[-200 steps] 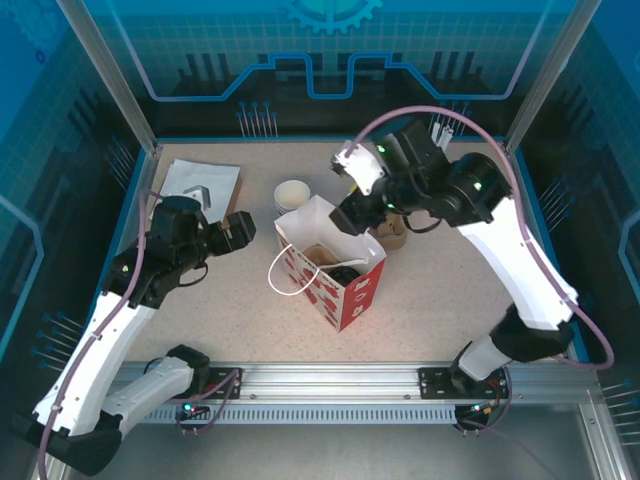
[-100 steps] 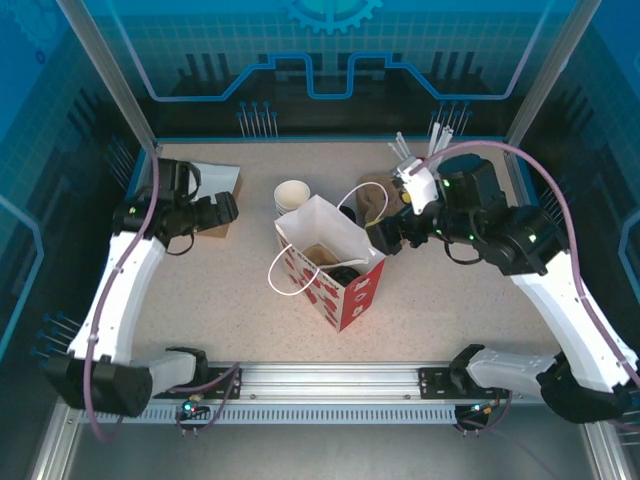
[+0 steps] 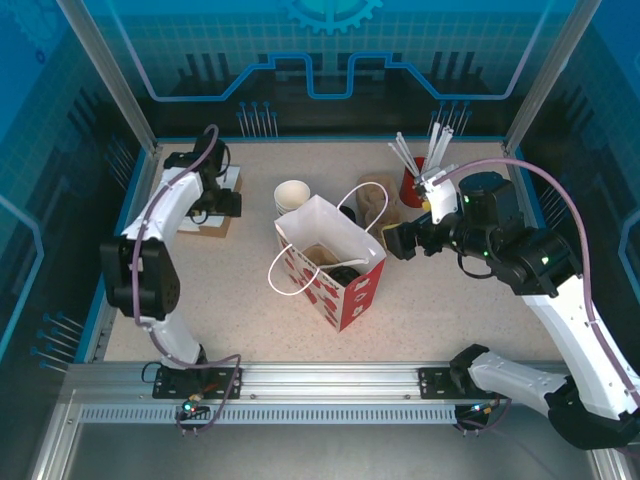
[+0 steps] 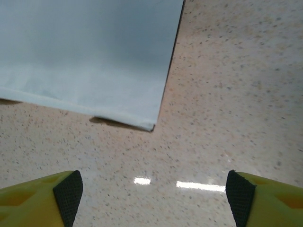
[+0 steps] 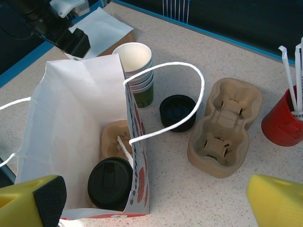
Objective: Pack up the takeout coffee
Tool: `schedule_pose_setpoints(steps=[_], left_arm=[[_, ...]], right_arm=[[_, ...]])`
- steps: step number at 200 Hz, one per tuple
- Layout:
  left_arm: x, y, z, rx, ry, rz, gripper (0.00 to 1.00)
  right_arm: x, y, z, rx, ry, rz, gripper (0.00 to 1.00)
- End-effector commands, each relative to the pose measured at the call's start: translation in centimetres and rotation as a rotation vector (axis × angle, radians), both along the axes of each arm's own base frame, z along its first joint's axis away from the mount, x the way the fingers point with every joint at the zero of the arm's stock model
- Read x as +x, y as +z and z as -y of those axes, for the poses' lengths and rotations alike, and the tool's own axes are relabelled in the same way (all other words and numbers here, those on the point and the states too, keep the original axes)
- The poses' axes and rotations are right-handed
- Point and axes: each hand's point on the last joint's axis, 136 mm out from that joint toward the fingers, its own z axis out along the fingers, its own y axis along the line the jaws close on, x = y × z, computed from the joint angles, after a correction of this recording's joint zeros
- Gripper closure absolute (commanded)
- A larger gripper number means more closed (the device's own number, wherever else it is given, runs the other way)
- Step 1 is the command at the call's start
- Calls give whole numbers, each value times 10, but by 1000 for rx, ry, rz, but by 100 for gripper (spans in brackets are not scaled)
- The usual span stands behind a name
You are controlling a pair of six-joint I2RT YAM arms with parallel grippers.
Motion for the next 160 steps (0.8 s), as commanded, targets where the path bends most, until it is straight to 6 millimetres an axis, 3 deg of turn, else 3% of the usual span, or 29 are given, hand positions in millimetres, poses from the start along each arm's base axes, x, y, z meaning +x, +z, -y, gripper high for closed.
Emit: schedule_pose_setpoints(steps=[1,76,109,160], left_arm=[[8,-2,-13,79,-44,-44,21],[36,-51,-11,93,-91,-152,34],[43,-61,-14,113,-88,-167,39],[43,-70,-17,136,-96,-192,54]], right_arm=[[6,2,5,14,-37,14,0],[14,-9,6,-11,-46,-11,0],[16,-12,6,-13,-46,-21,0],[16,-15,6,-13,-43,-27,0]])
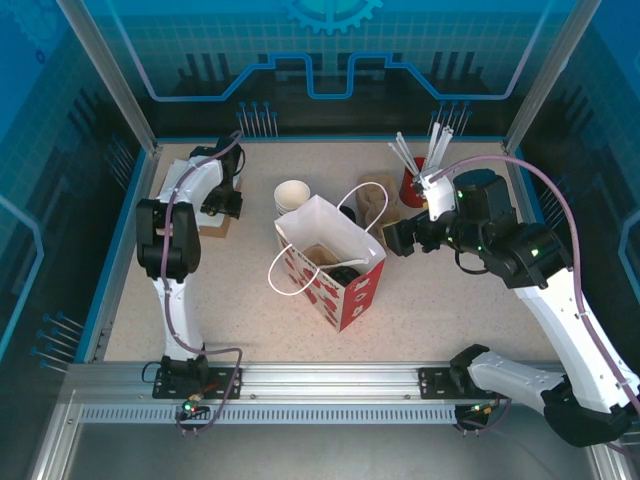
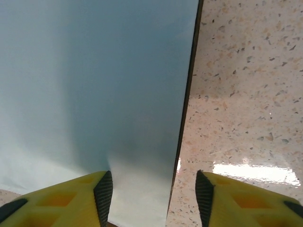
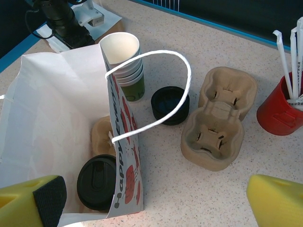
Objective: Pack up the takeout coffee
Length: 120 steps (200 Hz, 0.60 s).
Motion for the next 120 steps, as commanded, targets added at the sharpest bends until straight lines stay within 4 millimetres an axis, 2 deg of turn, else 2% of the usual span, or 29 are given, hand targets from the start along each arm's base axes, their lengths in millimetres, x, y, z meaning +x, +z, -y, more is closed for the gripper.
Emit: schedule_pose_setpoints(steps=[1,66,120], left_arm=[[0,1,-4,28,-13,-20,55],[0,4,-4,29,-21,-22,74],[5,23,2,16,-35,23,75]], right_arm=[[4,0,1,8,-7,10,0],[5,-3,-1,13,-2,-2,0],[7,-8,-3,13,0,-18,0]])
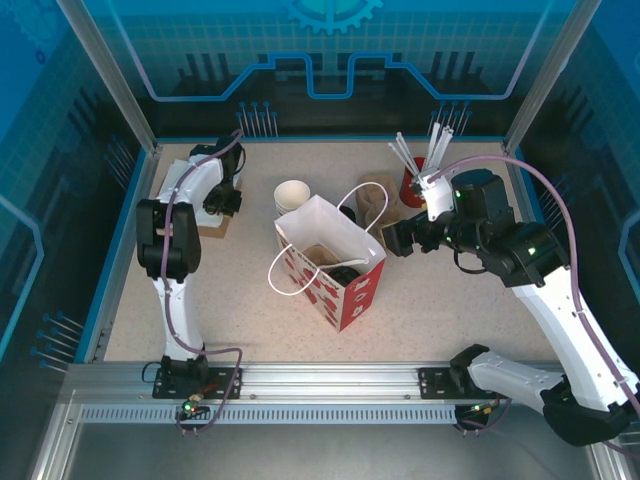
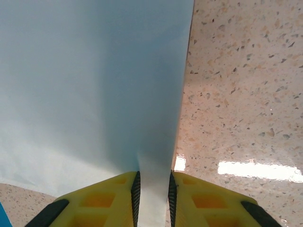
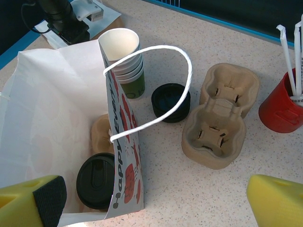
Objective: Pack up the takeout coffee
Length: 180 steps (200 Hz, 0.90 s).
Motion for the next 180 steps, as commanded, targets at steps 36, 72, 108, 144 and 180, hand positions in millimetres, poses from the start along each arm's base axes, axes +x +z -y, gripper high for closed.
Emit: schedule_pose_setpoints(steps=[36,72,108,144,180], left_arm=[[5,20,1,4,-21,34,76],[3,11,0,11,-24,7,78],[3,7,1,4,-20,2,83],[2,15,1,3,-23,13,94],[1,39,0,6,-22,67,100]], right_arm=[[6,-3,-3,19,1,-10,0],[5,-3,-3,18,2,-9,0],[5,-4,-2,15,1,-11,0],[6,-4,-2,16,-1,-10,0],[6,-5,-2,18,-5,-11,0]])
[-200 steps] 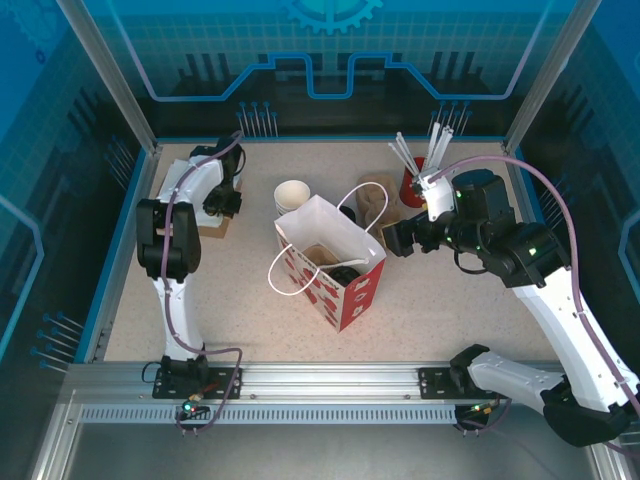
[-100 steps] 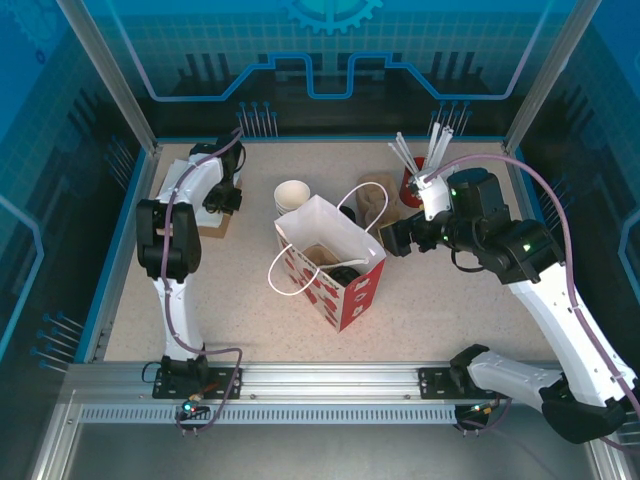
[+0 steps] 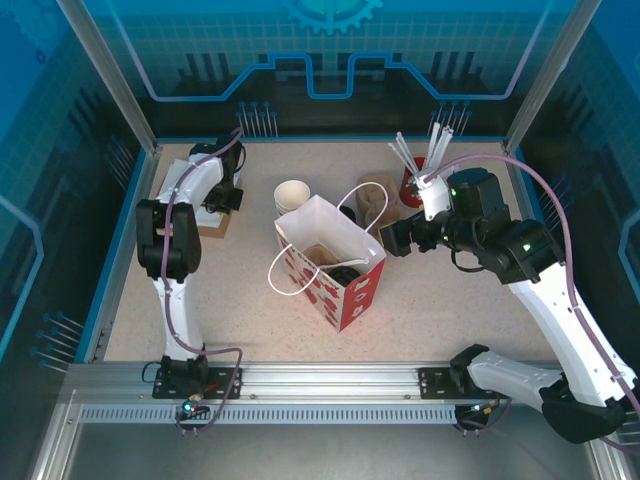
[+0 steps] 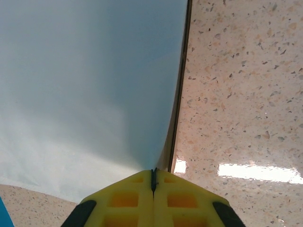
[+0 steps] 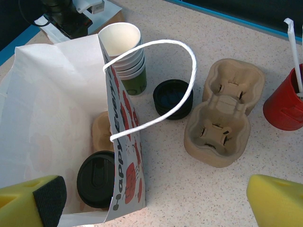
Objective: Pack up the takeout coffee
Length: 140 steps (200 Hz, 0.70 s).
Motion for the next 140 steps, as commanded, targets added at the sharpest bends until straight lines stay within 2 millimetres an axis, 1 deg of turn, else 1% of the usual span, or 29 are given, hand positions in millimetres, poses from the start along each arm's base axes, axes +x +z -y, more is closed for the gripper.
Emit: schedule_pose_setpoints(steps=[1,30,58,95,118,140], left_arm=[[-2,37,0,7,-16,58,100],[-5,68,-1,4,-13,131,100],[-10,106,0,-12,-2,230,100],[-21,165,1,-26,-4,396,100],[-29,205,0,-19,-29,516,100],[-37,246,5,-42,-57,647,100]], right_arm=[[4,1,2,22,-12,11,0],[3,3,3,21,-17,17,0],[3,6,4,27,-25,29,0],[5,15,1,56,-20,58,0],[7,26,-7,86,21,93,0],[7,38,-15,109,70,140,0]])
